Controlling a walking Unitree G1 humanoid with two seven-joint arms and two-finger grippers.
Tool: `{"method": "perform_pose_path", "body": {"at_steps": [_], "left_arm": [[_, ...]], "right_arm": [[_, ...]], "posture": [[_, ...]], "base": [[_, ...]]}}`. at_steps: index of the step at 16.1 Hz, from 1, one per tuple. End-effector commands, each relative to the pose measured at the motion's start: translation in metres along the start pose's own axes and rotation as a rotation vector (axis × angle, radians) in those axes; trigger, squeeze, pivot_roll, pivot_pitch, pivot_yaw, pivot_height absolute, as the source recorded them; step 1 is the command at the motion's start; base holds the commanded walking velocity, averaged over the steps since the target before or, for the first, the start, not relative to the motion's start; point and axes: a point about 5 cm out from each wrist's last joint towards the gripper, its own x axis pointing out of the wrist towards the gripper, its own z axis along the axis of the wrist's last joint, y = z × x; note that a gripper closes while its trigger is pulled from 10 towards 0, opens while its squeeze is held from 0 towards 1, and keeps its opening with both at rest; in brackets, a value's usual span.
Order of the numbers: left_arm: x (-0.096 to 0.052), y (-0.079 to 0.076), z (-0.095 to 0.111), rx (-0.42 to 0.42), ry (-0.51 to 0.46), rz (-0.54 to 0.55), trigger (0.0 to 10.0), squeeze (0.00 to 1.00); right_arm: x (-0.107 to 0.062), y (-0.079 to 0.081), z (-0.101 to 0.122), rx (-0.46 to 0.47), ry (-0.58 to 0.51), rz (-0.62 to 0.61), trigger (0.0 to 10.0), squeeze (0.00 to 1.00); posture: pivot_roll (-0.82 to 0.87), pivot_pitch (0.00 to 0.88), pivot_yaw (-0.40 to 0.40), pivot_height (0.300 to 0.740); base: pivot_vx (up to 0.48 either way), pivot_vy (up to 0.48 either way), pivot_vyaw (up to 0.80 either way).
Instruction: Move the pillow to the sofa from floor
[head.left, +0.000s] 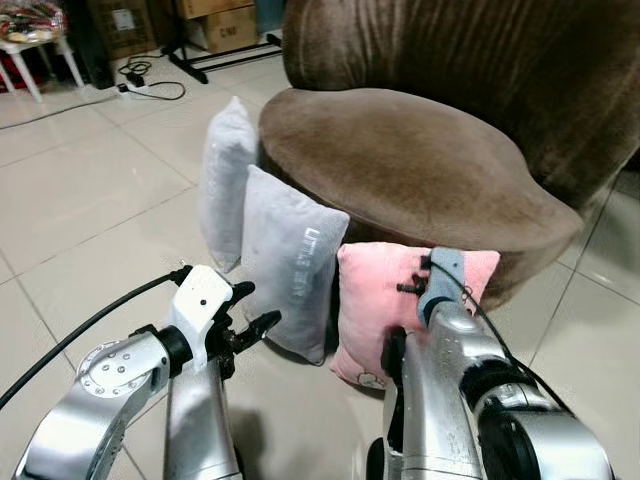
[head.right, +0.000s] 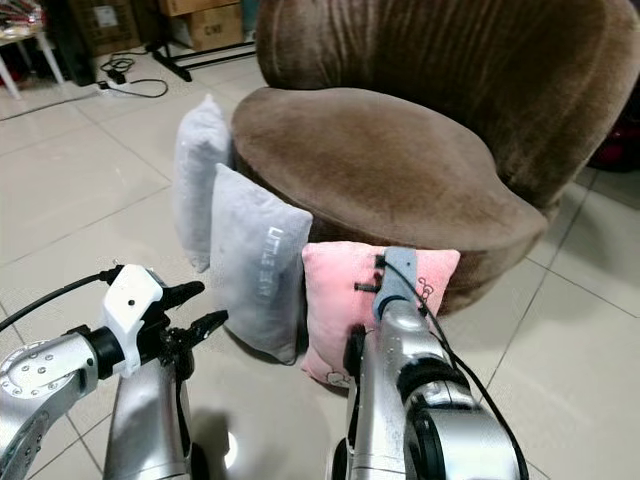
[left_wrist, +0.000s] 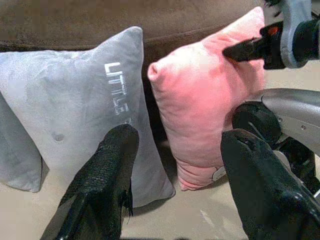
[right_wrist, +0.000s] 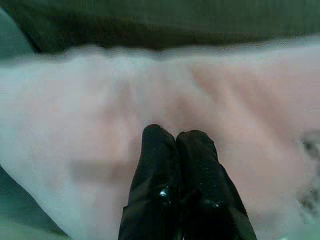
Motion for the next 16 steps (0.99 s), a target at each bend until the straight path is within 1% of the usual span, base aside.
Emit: {"method": "perform_pose_path", "body": {"at_steps": [1,2,4,5,6,7,8,9,10,11,12,14,16], "left_arm": [[0.003,0.002,0.003,0.015,-0.015,0.010,10.0,0.00],[0.005,0.002,0.004,0.015,-0.020,0.009,10.0,0.00],[0.011,0.003,0.004,0.019,-0.028,0.004,10.0,0.00],[0.015,0.003,0.004,0.032,-0.029,-0.002,10.0,0.00],[0.017,0.003,0.004,0.041,-0.029,-0.006,10.0,0.00],[0.017,0.003,0.005,0.043,-0.030,-0.006,10.0,0.00],[0.016,0.004,0.005,0.051,-0.026,-0.006,10.0,0.00],[0.015,0.004,0.005,0.056,-0.026,-0.005,10.0,0.00],[0.014,0.004,0.005,0.060,-0.024,-0.007,10.0,0.00],[0.013,0.005,0.006,0.065,-0.024,-0.012,10.0,0.00],[0.012,0.005,0.006,0.072,-0.025,-0.016,10.0,0.00],[0.012,0.006,0.005,0.075,-0.021,-0.020,10.0,0.00],[0.009,0.003,0.006,0.077,-0.018,-0.029,10.0,0.00]], "right_arm": [[-0.003,0.001,0.006,0.039,-0.052,0.056,0.0,0.00],[-0.010,0.000,0.002,0.027,-0.078,0.110,0.0,0.00],[-0.024,-0.001,-0.009,-0.012,-0.100,0.171,0.0,0.00],[-0.031,-0.002,-0.016,-0.069,-0.098,0.166,0.0,0.00],[-0.032,-0.005,-0.017,-0.092,-0.096,0.123,10.0,0.00],[-0.032,-0.005,-0.014,-0.056,-0.113,0.113,10.0,0.71],[-0.030,-0.010,-0.005,-0.022,-0.148,0.052,10.0,1.00],[-0.030,-0.012,0.001,-0.010,-0.164,0.033,10.0,1.00],[-0.028,-0.014,0.012,0.014,-0.194,0.011,10.0,1.00],[-0.026,-0.015,0.020,0.014,-0.200,-0.001,10.0,1.00],[-0.020,-0.017,0.024,-0.013,-0.178,-0.031,10.0,1.00],[-0.012,-0.017,0.028,-0.020,-0.153,-0.061,10.0,1.00],[-0.005,-0.018,0.031,-0.024,-0.115,-0.102,10.0,1.00]], "posture": [[-0.05,0.000,-0.030,0.385],[-0.07,0.000,-0.023,0.385],[-0.08,0.000,-0.012,0.385],[-0.08,0.000,-0.007,0.385],[-0.08,0.000,-0.005,0.385],[-0.08,0.000,-0.002,0.385],[-0.08,0.000,-0.002,0.385],[-0.07,0.000,0.000,0.385],[-0.07,0.000,0.000,0.385],[-0.06,0.000,0.001,0.385],[-0.07,0.000,0.007,0.385],[-0.08,0.000,0.015,0.385],[-0.07,0.000,0.008,0.385]], "base": [[0.000,0.000,0.00],[0.000,0.000,0.00],[0.000,0.000,0.00],[0.000,0.000,0.00],[0.000,0.000,0.00],[0.000,0.000,0.00],[0.000,0.000,0.00],[0.000,0.000,0.00],[0.000,0.000,0.00],[0.000,0.000,0.00],[0.000,0.000,0.00],[0.000,0.000,0.00],[0.000,0.000,0.00]]}}
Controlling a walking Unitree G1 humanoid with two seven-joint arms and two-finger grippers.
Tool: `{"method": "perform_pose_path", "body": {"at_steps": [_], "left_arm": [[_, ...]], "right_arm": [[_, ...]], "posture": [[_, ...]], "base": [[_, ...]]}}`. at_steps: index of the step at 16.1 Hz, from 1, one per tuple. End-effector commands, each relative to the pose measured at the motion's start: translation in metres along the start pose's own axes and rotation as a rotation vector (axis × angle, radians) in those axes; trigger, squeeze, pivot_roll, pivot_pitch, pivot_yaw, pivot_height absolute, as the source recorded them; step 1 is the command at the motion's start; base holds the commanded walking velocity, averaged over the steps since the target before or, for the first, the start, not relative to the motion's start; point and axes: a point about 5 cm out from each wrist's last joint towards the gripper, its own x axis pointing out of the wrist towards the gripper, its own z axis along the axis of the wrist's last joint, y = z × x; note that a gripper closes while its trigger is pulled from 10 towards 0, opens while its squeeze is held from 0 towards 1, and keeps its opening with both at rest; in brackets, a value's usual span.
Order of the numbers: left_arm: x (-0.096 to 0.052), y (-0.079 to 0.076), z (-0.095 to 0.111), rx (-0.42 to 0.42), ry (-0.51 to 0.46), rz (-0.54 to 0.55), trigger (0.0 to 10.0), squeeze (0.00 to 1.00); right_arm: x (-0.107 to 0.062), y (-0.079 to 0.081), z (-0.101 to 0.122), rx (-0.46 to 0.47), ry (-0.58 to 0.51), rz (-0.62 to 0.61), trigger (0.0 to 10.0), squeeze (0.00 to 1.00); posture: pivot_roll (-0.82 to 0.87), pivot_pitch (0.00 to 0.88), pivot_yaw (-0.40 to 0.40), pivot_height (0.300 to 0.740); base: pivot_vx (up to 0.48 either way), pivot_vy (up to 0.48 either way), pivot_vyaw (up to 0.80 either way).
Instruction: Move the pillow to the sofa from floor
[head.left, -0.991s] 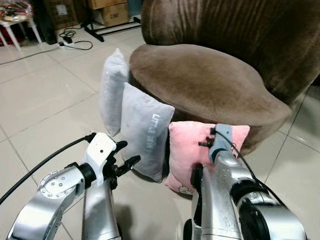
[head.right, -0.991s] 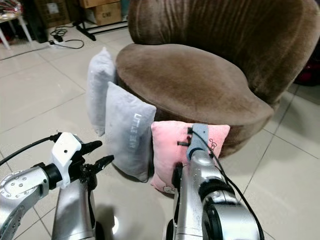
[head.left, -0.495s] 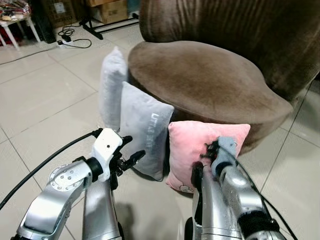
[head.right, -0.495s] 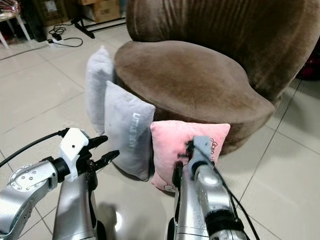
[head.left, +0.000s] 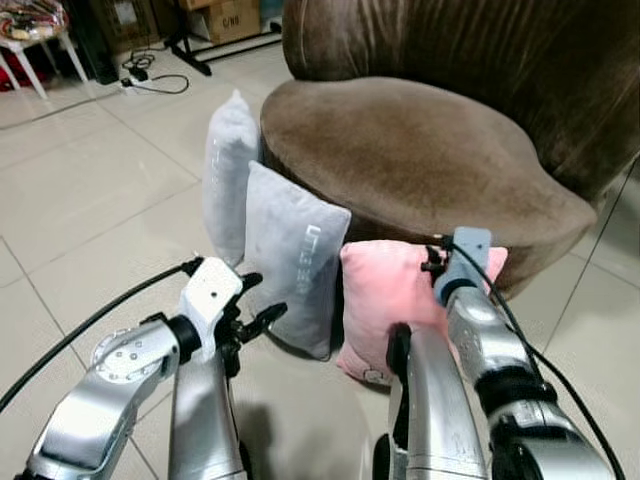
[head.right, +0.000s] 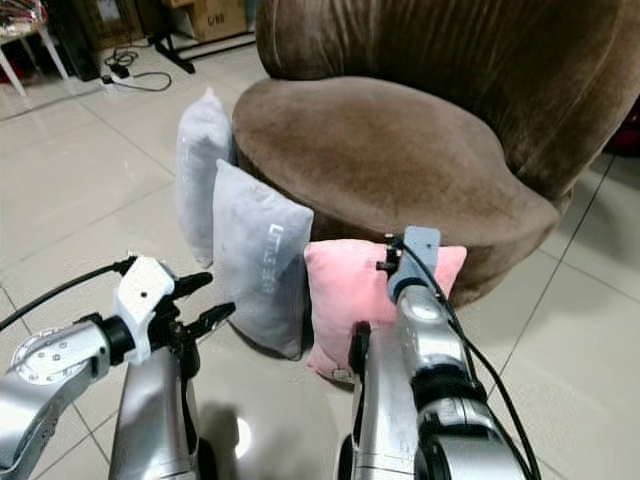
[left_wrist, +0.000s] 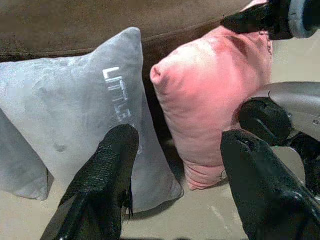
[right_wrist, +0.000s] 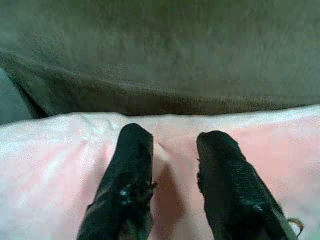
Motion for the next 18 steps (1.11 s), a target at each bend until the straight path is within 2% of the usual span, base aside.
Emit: {"method": "perform_pose_path", "body": {"at_steps": [1,5,8,12,15,16,18], "left_arm": [[-0.002,-0.001,0.003,0.014,-0.002,-0.004,10.0,0.00],[-0.010,-0.007,0.001,0.007,0.015,-0.021,10.0,0.00],[-0.017,-0.011,-0.002,-0.006,0.032,-0.025,10.0,0.00],[-0.022,-0.017,-0.004,-0.019,0.044,-0.029,10.0,0.00],[-0.023,-0.019,-0.004,-0.024,0.048,-0.032,10.0,0.00],[-0.023,-0.020,-0.004,-0.027,0.048,-0.034,10.0,0.00],[-0.024,-0.022,-0.004,-0.034,0.051,-0.035,10.0,0.00]], "right_arm": [[0.003,-0.004,0.003,-0.001,0.009,-0.031,10.0,1.00],[0.014,-0.002,0.015,-0.072,0.047,-0.038,10.0,1.00],[0.016,0.002,0.014,-0.081,0.090,0.019,10.0,1.00],[0.018,-0.006,0.020,-0.099,0.089,0.036,10.0,1.00],[0.020,-0.003,0.030,-0.226,0.071,0.123,10.0,1.00],[0.021,-0.006,0.032,-0.247,0.084,0.111,10.0,1.00],[0.021,-0.010,0.028,-0.152,0.143,0.105,10.0,1.00]], "posture": [[-0.07,0.000,0.006,0.385],[-0.05,0.000,-0.015,0.385],[-0.05,0.000,-0.024,0.385],[-0.05,0.000,-0.031,0.385],[-0.05,0.001,-0.035,0.385],[-0.05,0.002,-0.038,0.385],[-0.05,0.002,-0.041,0.385]], "base": [[0.000,0.000,0.00],[0.000,0.000,0.00],[0.000,0.000,0.00],[0.000,0.000,0.00],[0.000,0.000,0.00],[0.000,0.000,0.00],[0.000,0.000,0.00]]}}
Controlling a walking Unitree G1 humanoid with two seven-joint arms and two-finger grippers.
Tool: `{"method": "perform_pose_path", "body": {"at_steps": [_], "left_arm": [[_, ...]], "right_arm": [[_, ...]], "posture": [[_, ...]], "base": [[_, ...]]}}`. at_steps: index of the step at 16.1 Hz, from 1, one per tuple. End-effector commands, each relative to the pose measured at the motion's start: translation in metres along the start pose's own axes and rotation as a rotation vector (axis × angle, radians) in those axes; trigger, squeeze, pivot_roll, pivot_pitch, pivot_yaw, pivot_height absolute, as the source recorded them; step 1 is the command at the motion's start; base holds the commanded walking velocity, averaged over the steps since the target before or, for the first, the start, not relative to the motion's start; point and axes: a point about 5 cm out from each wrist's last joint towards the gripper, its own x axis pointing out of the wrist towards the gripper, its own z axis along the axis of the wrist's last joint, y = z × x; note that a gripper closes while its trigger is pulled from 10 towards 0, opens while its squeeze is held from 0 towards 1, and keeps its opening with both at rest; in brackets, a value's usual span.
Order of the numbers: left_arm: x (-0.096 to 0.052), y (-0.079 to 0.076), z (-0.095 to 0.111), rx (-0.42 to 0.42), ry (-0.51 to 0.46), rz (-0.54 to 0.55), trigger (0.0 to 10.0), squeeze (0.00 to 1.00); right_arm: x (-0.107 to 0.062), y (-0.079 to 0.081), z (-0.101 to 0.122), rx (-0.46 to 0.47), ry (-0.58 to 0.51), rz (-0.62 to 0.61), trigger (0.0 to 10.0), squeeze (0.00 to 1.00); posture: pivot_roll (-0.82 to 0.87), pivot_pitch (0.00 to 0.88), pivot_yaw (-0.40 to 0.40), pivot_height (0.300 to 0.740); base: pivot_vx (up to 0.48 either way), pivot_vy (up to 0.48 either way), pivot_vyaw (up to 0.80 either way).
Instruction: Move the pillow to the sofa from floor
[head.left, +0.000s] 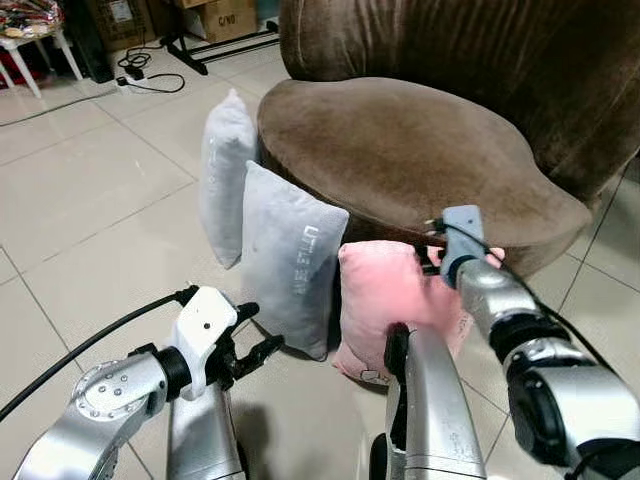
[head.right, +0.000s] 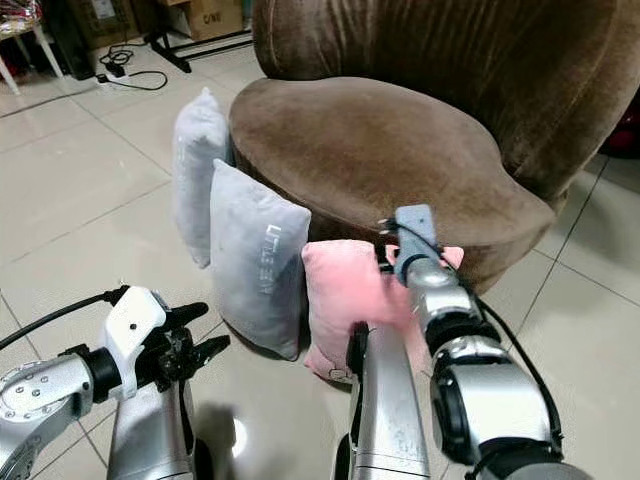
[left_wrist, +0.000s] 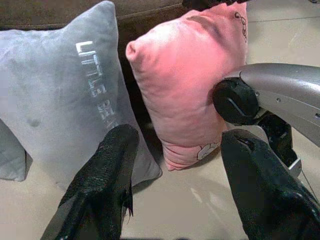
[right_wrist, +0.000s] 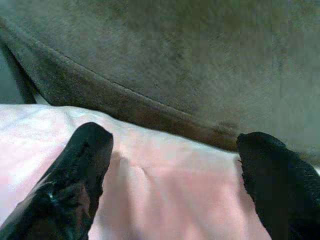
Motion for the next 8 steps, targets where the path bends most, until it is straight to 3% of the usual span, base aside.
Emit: {"method": "perform_pose_path", "body": {"at_steps": [1,3,6,7,8], "left_arm": [[-0.002,0.000,0.004,0.006,-0.007,0.005,10.0,0.00],[-0.003,-0.002,0.002,-0.002,-0.002,-0.004,10.0,0.00],[-0.004,-0.005,0.004,-0.004,0.001,-0.016,10.0,0.00],[-0.005,-0.006,0.003,-0.005,0.008,-0.023,10.0,0.00],[-0.007,-0.008,0.003,-0.009,0.017,-0.032,10.0,0.00]], "right_arm": [[0.000,0.000,-0.005,0.060,0.044,0.023,10.0,1.00],[-0.002,0.002,-0.022,0.106,0.112,0.039,10.0,1.00],[-0.004,0.004,-0.045,0.083,0.179,-0.028,10.0,1.00],[-0.004,0.008,-0.052,0.056,0.202,-0.055,10.0,0.00],[-0.005,0.014,-0.056,0.023,0.217,-0.068,10.0,0.00]], "posture": [[-0.05,0.002,-0.041,0.385],[-0.06,0.008,-0.040,0.385],[-0.05,0.041,-0.031,0.385],[-0.05,0.054,-0.027,0.385],[-0.05,0.073,-0.024,0.385]], "base": [[0.000,0.000,0.00],[0.000,0.000,0.00],[0.000,0.000,0.00],[0.000,0.000,0.00],[0.000,0.000,0.00]]}}
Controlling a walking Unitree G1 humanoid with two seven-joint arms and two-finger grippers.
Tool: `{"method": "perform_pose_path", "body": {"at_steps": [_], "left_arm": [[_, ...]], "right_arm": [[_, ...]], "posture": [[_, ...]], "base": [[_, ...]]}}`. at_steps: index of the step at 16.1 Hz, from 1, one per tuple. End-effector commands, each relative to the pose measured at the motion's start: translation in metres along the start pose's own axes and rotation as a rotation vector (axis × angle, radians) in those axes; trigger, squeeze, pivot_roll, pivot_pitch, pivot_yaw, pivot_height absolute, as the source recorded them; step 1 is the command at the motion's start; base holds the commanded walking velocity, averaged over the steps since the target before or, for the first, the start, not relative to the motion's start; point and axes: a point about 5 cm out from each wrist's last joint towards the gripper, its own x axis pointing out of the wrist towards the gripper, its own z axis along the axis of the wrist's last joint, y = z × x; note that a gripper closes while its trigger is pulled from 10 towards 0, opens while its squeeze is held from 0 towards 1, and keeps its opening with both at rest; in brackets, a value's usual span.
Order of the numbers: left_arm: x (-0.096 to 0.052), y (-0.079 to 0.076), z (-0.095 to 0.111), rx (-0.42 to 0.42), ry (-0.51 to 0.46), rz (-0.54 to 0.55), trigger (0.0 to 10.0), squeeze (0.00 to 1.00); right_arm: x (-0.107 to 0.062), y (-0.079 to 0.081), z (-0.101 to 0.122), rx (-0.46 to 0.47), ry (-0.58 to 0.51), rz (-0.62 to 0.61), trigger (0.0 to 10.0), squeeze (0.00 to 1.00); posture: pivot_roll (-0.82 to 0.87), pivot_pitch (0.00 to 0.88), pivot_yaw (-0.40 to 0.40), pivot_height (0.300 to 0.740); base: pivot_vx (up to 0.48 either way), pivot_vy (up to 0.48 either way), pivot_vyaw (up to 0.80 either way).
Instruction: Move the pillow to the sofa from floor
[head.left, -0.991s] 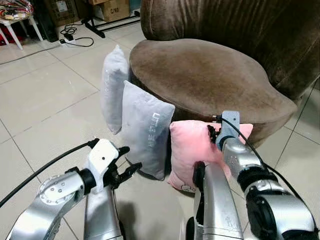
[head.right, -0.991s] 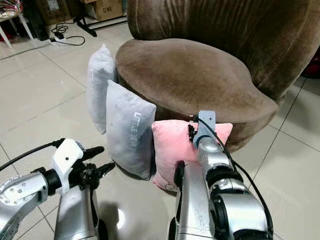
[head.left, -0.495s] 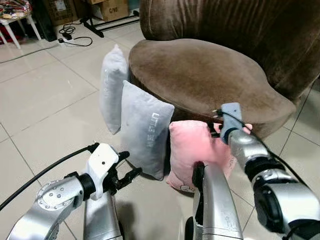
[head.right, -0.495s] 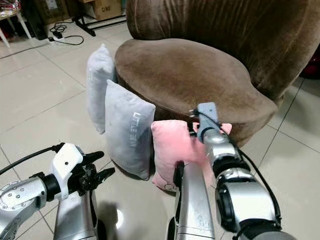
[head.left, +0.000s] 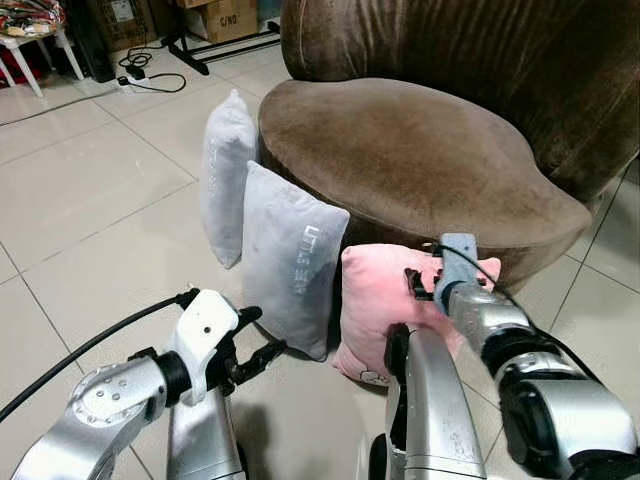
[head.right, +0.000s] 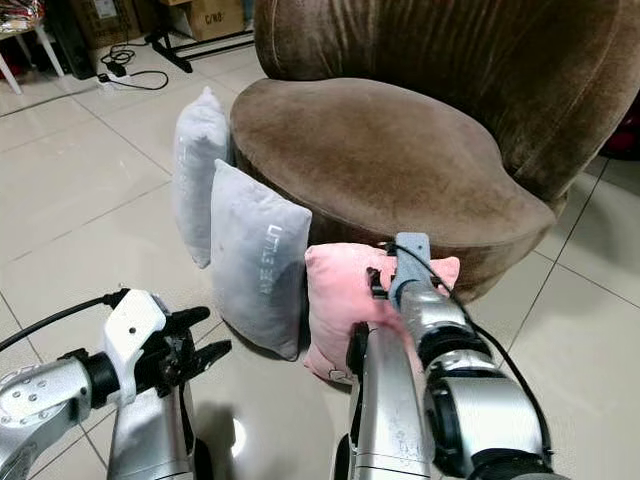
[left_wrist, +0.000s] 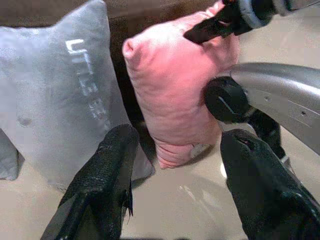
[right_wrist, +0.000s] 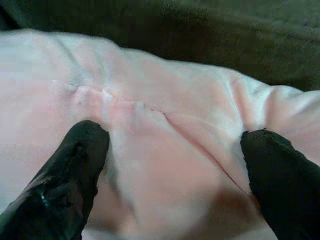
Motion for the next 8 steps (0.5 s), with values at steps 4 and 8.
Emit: {"method": "perform_pose_path", "body": {"at_steps": [4,8], "left_arm": [[-0.015,-0.007,0.000,-0.011,0.037,-0.009,10.0,0.00],[-0.026,-0.016,-0.004,-0.033,0.062,0.001,10.0,0.00]], "right_arm": [[-0.001,0.016,-0.034,-0.077,0.101,-0.020,10.0,0.00],[-0.002,0.030,-0.041,-0.133,0.114,0.007,0.0,0.00]], "posture": [[-0.02,0.119,-0.037,0.385],[-0.02,0.126,-0.058,0.385]], "base": [[0.000,0.000,0.00],[0.000,0.000,0.00]]}}
